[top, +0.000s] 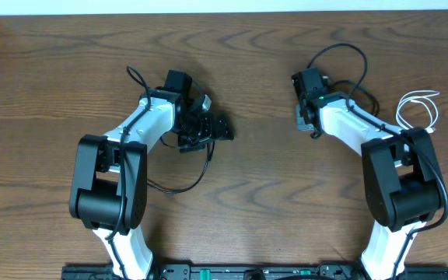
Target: Untangle cables
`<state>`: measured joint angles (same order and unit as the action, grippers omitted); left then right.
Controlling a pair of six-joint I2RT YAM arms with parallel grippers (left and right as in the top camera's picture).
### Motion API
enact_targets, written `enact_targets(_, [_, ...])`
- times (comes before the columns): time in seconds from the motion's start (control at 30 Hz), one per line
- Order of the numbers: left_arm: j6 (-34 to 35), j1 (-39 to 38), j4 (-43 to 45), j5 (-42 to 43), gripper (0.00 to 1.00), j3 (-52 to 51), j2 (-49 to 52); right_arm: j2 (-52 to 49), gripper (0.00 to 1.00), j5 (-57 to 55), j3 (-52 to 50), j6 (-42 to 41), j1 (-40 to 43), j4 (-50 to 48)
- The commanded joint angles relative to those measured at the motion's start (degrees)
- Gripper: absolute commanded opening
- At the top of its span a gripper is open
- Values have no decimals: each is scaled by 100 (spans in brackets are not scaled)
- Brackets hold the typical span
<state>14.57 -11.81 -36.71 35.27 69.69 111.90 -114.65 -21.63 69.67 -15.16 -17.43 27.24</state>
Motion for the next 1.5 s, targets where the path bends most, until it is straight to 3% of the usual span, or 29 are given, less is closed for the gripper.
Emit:
enact_targets(0.0, [-81,37,-50,-643,98,-188,319,-334,1,-590,-195,70,238,129])
enact_targets(0.3, [-81,37,-50,-643,98,-188,319,-304,1,-636,-175,662,544,483])
enact_targets(0.57, [-81,37,-50,-640,98,-188,319,334,1,-560,-33,708,181,503])
enact_targets(0.87, [-81,37,-50,-643,98,-188,319,914,10,1414,-28,710,-557,-120])
enact_targets(1.07, [-81,37,-50,-643,98,-188,319,901,27,2496,-31,710,-901,-258])
enact_targets(1.2, [-81,37,-50,-643,98,-188,319,901,57,2673,-31,708,-1121,-256])
enact_targets(1.23, [-81,37,-50,-643,98,-188,319,901,71,2673,-35,708,-1174,-258])
enact_targets(1.27, [-81,37,-50,-643,98,-188,319,901,99,2673,-35,706,-1226,-258])
enact_targets(1.47, [-81,37,-50,-643,98,-188,319,898,99,2671,-35,708,-1434,-369])
